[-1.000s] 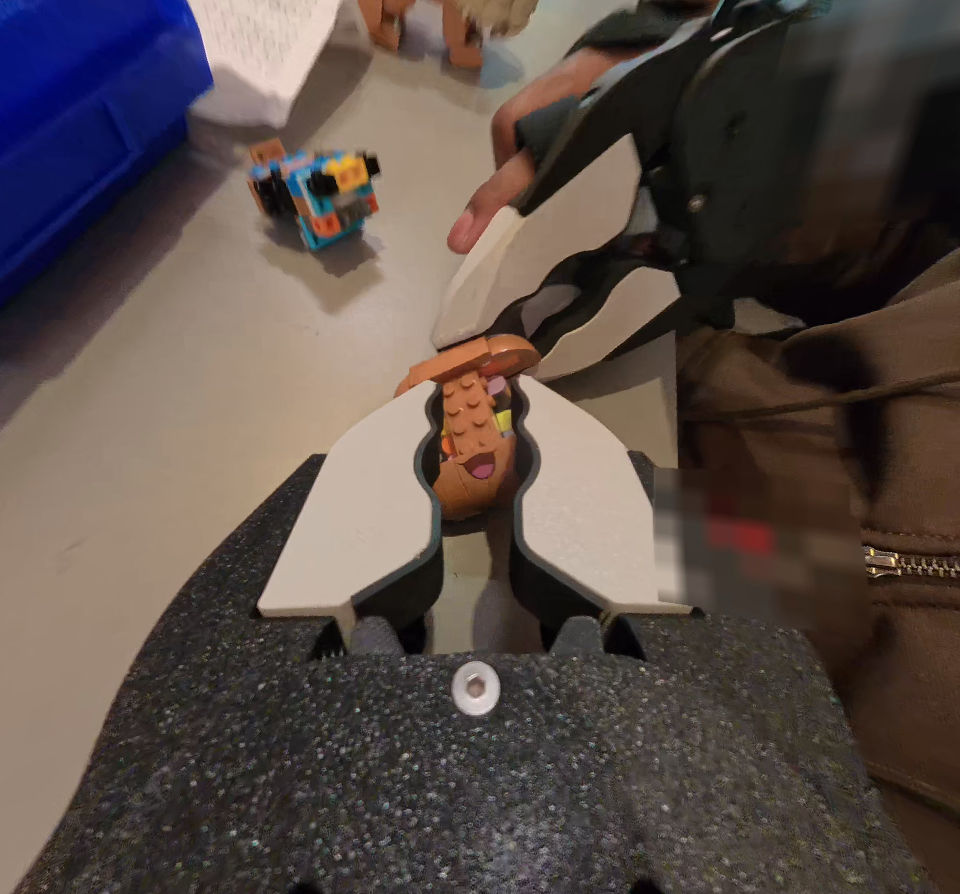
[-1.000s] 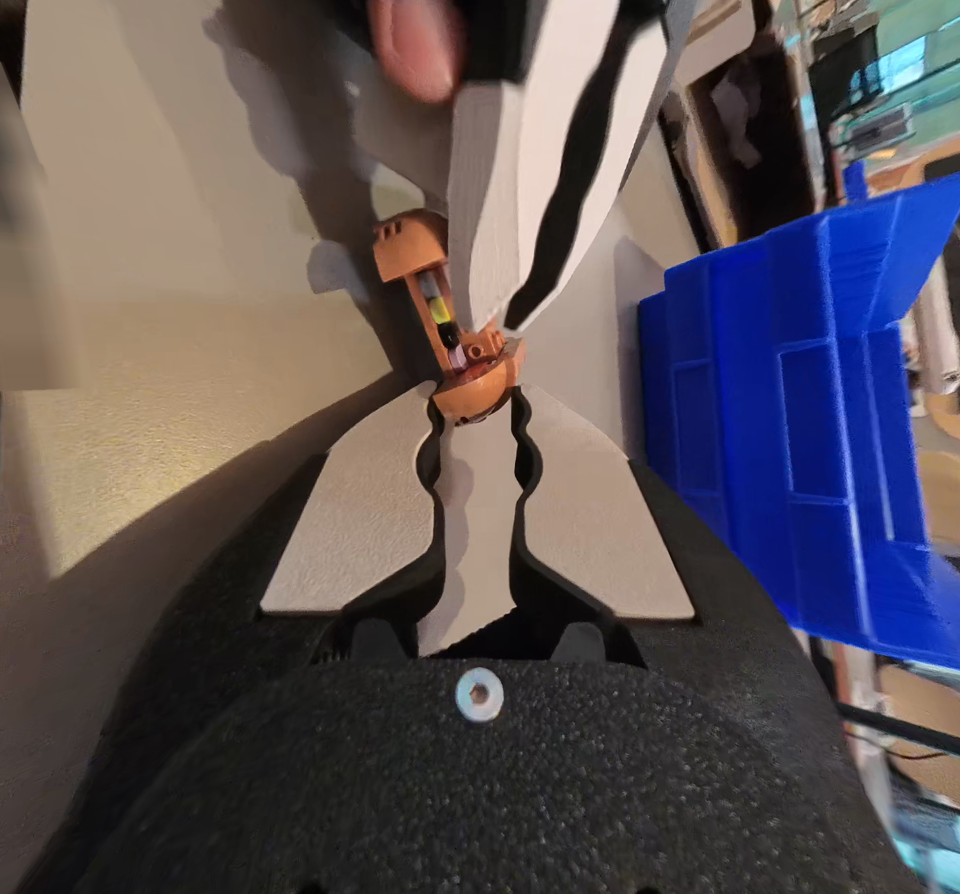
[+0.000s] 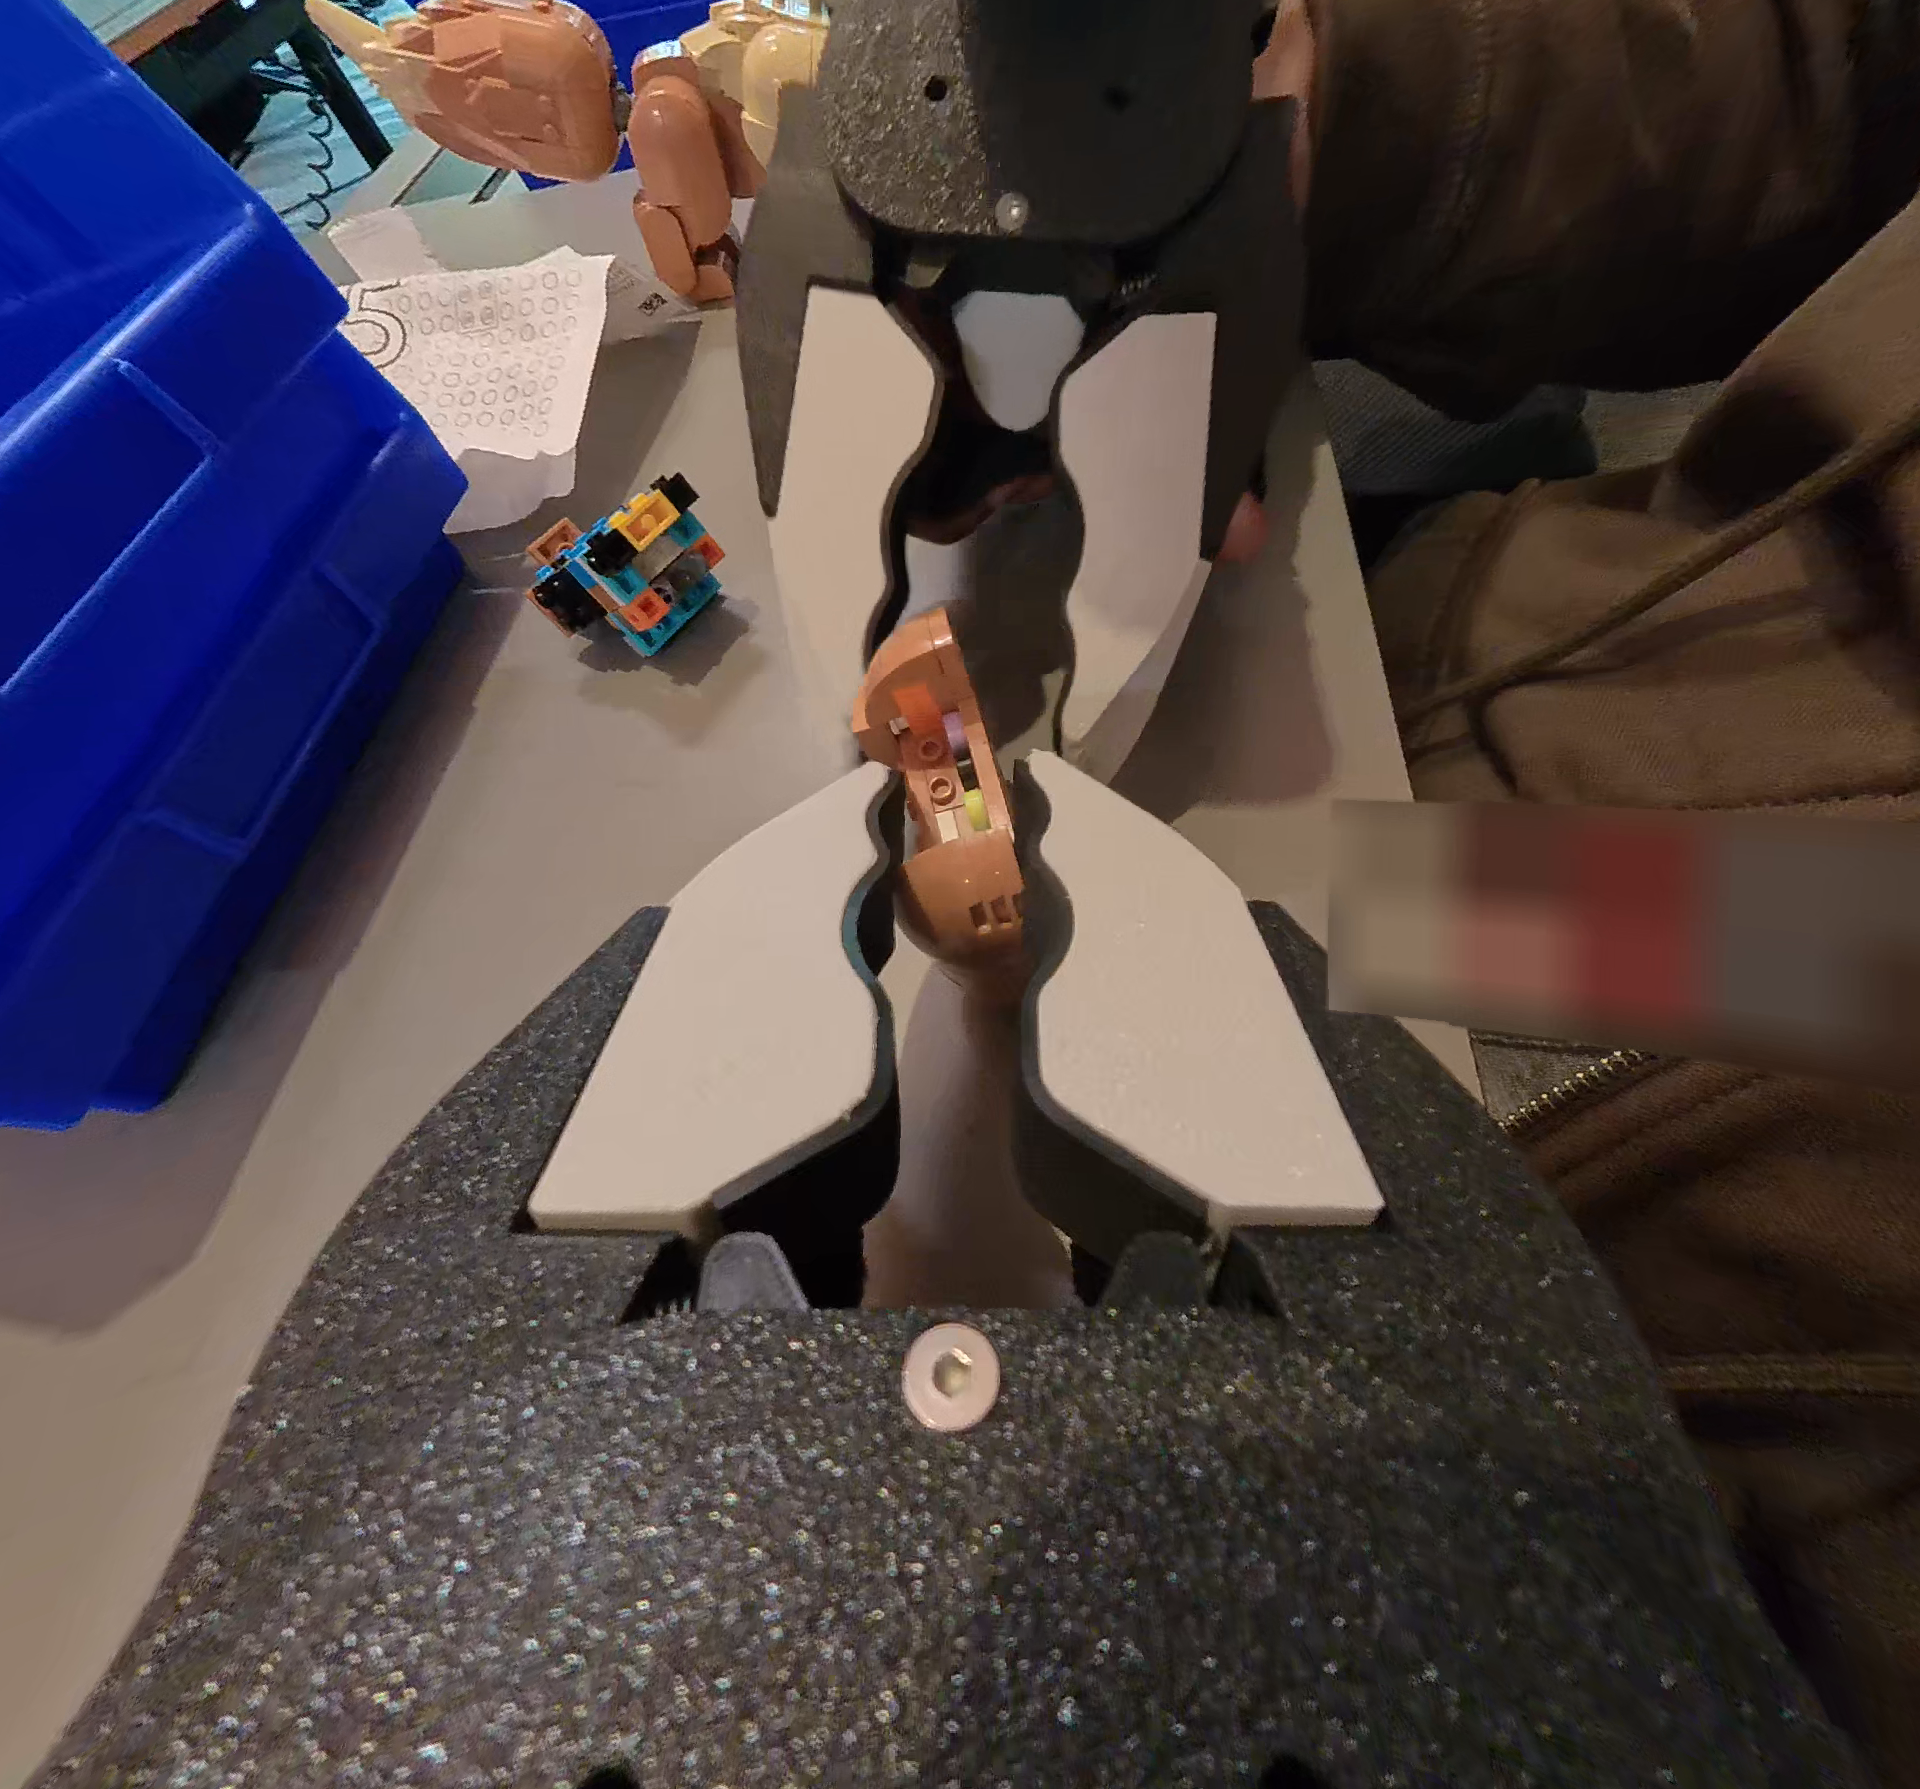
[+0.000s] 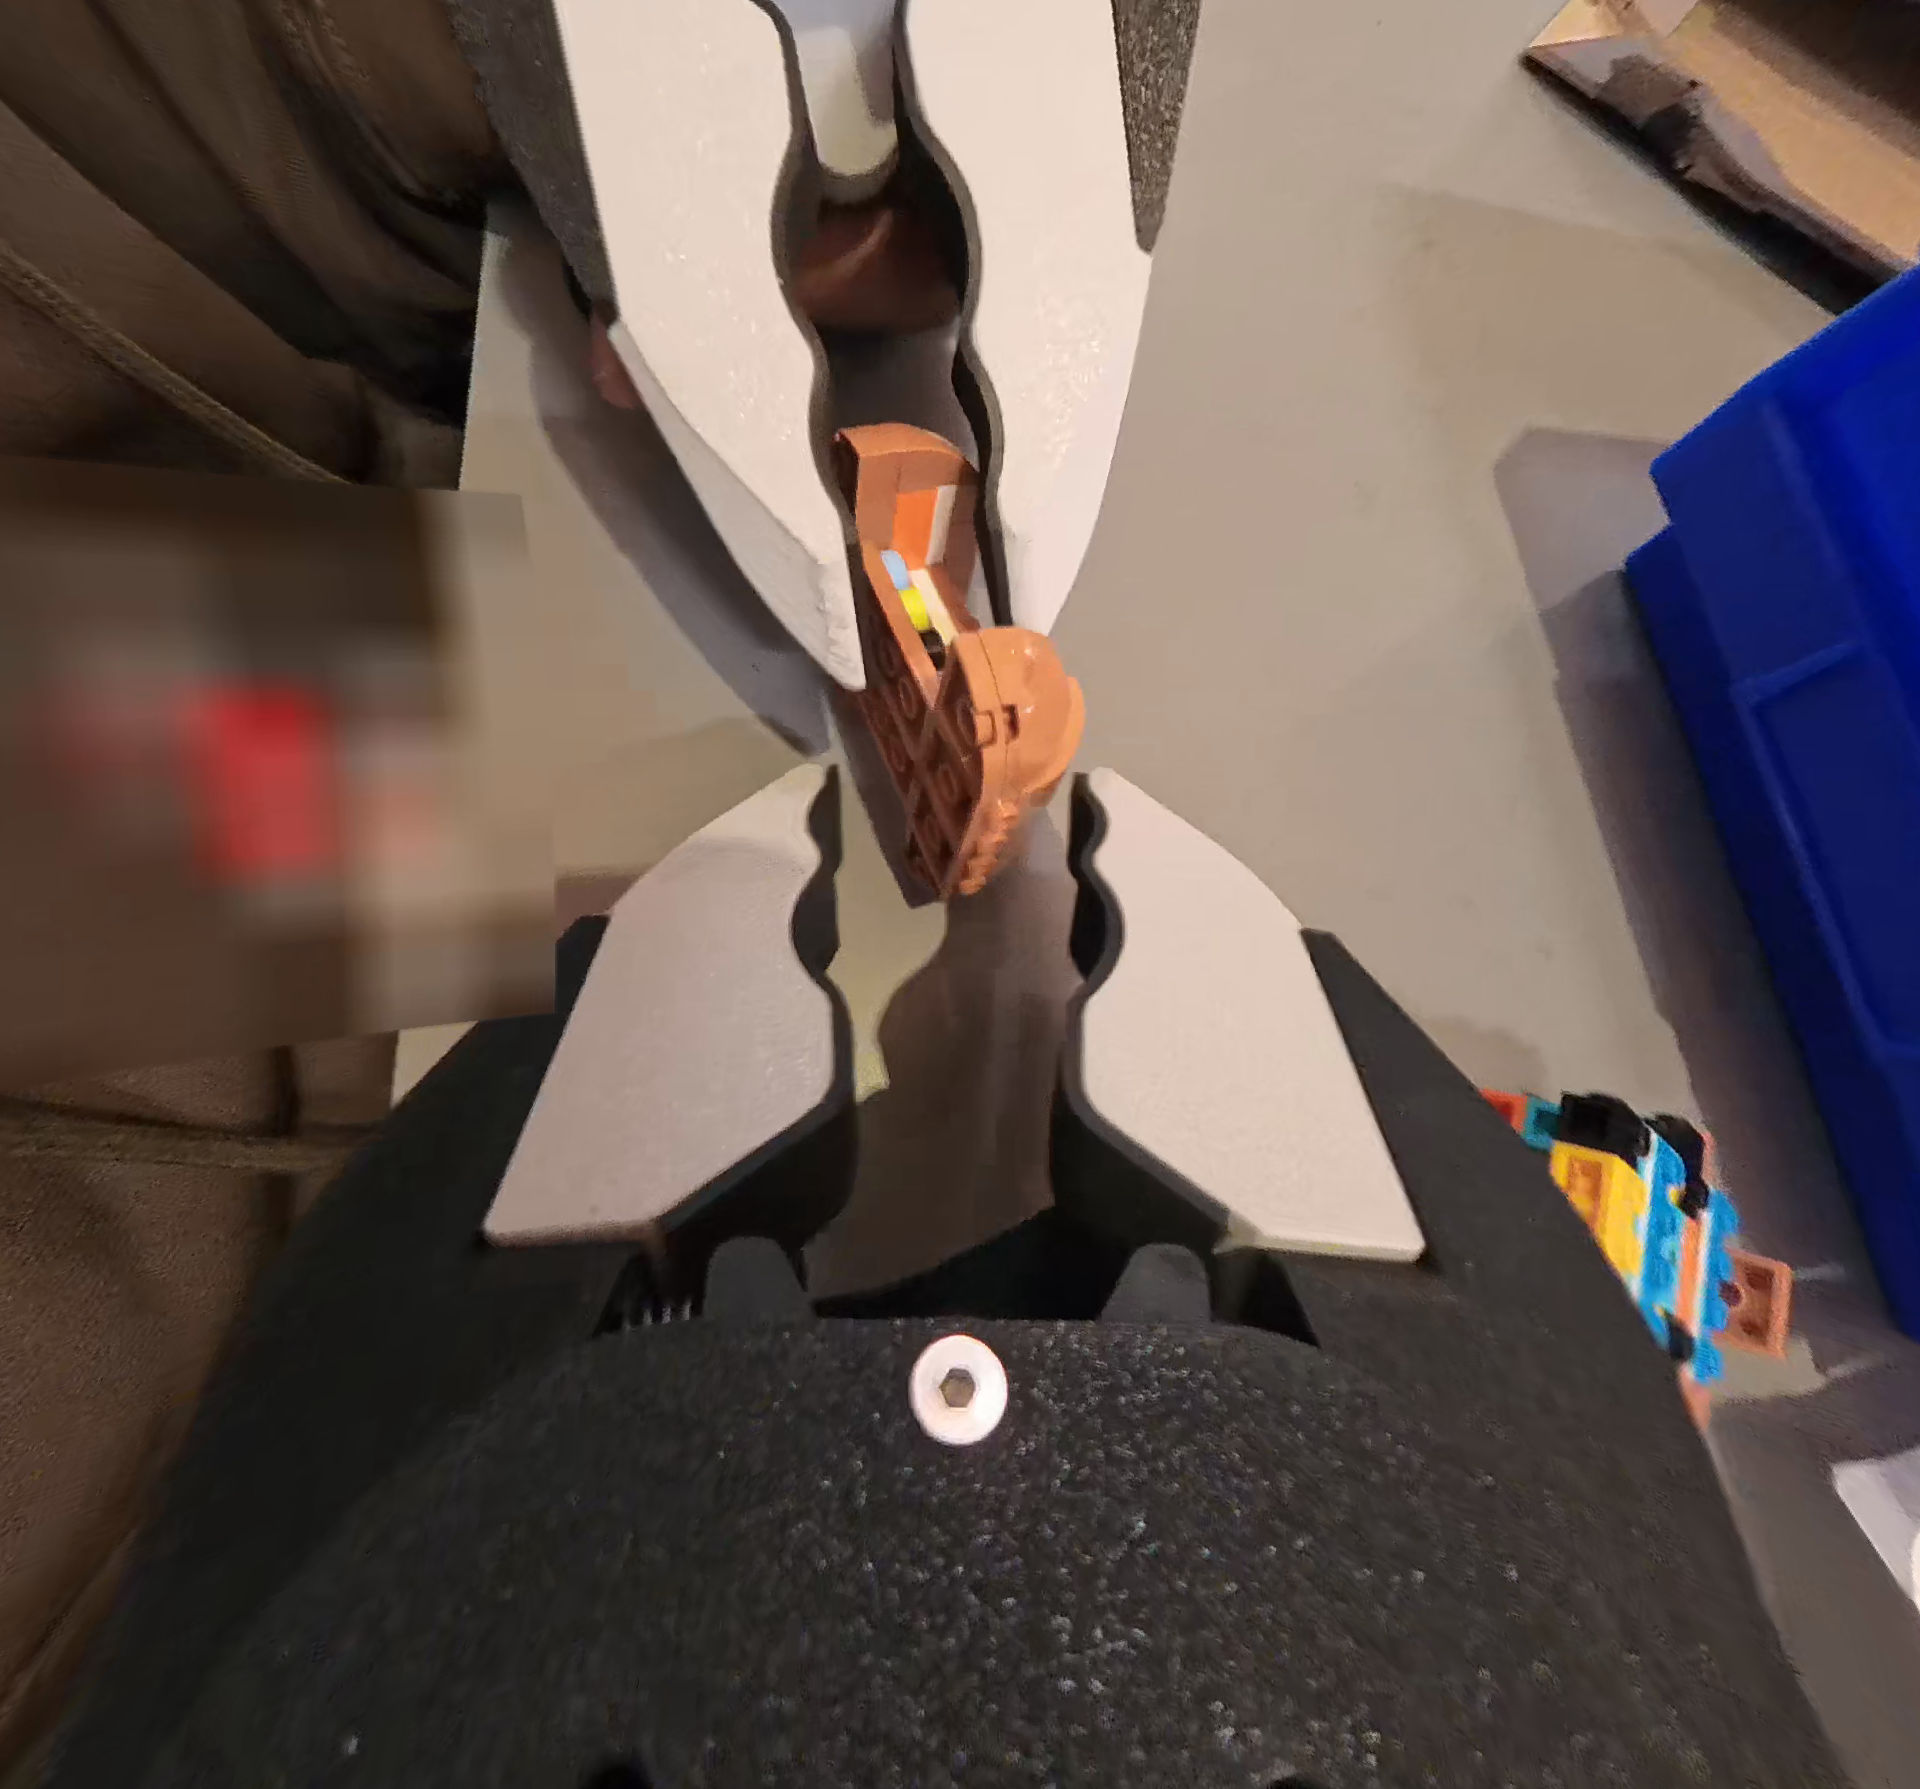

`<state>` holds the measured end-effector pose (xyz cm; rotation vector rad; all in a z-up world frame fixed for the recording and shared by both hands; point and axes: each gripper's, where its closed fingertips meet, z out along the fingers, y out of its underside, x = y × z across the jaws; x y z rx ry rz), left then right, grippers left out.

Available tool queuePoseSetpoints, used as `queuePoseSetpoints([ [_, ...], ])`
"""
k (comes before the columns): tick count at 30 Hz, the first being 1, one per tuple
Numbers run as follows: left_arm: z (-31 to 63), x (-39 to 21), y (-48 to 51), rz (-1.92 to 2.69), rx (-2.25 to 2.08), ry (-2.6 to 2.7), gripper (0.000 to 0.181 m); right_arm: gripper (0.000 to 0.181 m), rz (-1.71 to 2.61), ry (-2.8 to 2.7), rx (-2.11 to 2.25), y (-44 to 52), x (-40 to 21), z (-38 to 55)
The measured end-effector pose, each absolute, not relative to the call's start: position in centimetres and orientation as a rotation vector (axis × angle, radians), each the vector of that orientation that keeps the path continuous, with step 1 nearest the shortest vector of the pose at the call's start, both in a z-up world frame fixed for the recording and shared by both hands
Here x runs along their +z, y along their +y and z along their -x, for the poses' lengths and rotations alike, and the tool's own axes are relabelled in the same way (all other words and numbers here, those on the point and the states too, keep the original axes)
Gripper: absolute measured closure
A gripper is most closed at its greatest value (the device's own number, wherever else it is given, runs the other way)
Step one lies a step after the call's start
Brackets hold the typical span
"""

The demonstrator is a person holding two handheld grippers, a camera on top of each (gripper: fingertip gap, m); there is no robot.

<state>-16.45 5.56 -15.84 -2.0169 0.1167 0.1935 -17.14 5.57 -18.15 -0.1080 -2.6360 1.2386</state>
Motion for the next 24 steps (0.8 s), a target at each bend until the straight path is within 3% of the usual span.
queuePoseSetpoints([
  [3,16.7,-15.8,5.6,2.011,0.198,0.097,0.16,0.153,0.144,-2.65,1.259,5.4,-18.2,17.6],
  [6,17.2,-15.4,5.5,1.994,0.188,0.04,0.135,0.157,0.242,-2.625,1.362,5.5,-17.4,17.9],
  [8,17.5,-15.2,5.4,1.982,0.156,-0.006,0.13,0.157,0.307,-2.581,1.461,5.8,-16.4,18.2],
  [17,18.1,-16.6,5.7,2.079,0.053,-0.109,0.132,0.157,0.421,-2.5,1.697,6.2,-14.4,18.5],
  [24,17.7,-16.2,5.7,2.055,0.024,-0.109,0.147,0.157,0.418,-2.445,1.859,5.8,-13.1,18.2],
])
